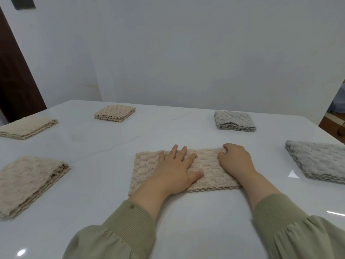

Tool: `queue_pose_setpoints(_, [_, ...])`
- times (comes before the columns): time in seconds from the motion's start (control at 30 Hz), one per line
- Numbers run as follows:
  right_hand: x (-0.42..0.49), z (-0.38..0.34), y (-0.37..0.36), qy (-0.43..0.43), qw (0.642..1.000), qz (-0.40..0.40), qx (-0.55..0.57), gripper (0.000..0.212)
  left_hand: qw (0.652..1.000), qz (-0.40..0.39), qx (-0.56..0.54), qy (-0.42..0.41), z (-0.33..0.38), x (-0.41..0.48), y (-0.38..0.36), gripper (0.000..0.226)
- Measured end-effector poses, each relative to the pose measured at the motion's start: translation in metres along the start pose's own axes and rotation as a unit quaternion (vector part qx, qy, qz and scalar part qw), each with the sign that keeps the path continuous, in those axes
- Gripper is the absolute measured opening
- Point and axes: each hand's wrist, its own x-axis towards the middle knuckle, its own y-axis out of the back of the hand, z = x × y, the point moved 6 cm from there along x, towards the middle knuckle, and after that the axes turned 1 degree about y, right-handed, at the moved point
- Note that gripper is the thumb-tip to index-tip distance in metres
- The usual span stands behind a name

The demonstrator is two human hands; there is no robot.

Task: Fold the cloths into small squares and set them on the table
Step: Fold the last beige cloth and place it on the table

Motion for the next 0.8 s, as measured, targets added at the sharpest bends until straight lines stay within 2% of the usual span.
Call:
queue_pose_setpoints(0.27, [0.0, 0.0, 0.0, -0.002, 1.0, -0.003, 0.0, 0.033, 1.0, -0.013, 0.009, 0.012, -0.001, 0.002, -0.003, 0.072])
queue_pose_setpoints(0.43, [-0.001, -0.001, 0.003, -0.004, 1.0, 0.007, 0.03, 0.016, 1.0, -0.013, 0.002, 0.014, -0.001, 0.003, -0.002, 0.071])
queue_pose_setpoints(0.57, [-0.002, -0.004, 0.005, 0.006, 0.993, 0.013, 0.117, 0.001, 1.0, -0.011, 0.001, 0.014, -0.001, 0.003, -0.002, 0.071])
queue_pose_setpoints(0.67, [-0.002, -0.004, 0.007, 0.002, 0.979, 0.022, 0.205, 0.011, 1.0, -0.011, -0.003, 0.013, -0.002, 0.003, -0.002, 0.071])
queue_pose_setpoints(0.8, [-0.002, -0.005, 0.016, 0.009, 0.954, 0.085, 0.289, 0.022, 1.0, -0.013, -0.006, 0.014, -0.003, 0.003, -0.002, 0.071])
